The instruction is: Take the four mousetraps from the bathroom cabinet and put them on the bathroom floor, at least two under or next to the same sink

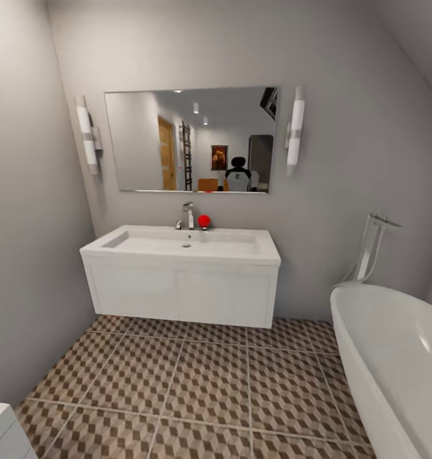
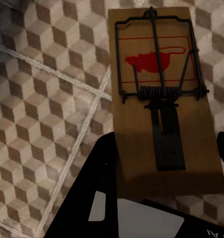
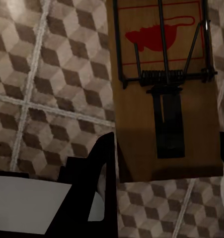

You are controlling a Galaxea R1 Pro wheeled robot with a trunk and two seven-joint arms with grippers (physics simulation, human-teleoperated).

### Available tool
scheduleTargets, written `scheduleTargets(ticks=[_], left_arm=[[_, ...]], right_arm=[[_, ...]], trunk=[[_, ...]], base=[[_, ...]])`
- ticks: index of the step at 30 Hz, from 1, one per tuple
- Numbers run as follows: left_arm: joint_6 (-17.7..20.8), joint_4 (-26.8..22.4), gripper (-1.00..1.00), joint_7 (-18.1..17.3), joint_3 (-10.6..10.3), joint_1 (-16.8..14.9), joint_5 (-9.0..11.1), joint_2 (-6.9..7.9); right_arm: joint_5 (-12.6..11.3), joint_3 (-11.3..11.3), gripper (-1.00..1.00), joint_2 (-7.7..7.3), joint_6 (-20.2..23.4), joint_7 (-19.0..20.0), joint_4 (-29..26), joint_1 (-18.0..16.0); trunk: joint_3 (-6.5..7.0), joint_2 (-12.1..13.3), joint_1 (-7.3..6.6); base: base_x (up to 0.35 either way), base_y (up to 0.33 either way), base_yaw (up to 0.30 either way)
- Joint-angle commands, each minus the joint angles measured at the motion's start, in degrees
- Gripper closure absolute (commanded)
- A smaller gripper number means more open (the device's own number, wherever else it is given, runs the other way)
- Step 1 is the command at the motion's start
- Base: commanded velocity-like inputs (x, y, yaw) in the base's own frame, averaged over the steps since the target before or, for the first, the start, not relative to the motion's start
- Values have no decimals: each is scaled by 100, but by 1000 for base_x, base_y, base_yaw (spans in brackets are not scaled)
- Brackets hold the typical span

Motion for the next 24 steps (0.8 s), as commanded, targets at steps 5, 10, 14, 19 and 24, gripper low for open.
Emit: scheduleTargets(ticks=[5, 10, 14, 19, 24], left_arm=[[29, -8, 100, 31, -25, -2, 14, -3], [24, -8, 100, 30, -29, -2, 13, -2], [21, -8, 100, 32, -28, -2, 13, 5], [34, -8, 100, 28, -33, -2, 13, 14], [38, -8, 100, -4, -34, -2, 13, 18]], right_arm=[[-41, 48, 100, 9, 6, 1, 7, -5], [-42, 48, 100, 17, 5, 1, 6, -8], [-44, 48, 100, 18, 7, 1, 7, -6], [-42, 48, 100, 19, 12, 1, 7, -3], [-42, 48, 100, 19, 7, 1, 7, -4]], trunk=[[-6, -3, 2], [-6, -3, 2], [-6, -3, 2], [-6, -3, 2], [-6, -3, 2]], base=[[269, -184, 0], [268, -183, 0], [278, -152, 0], [312, -41, 0], [326, -4, 0]])
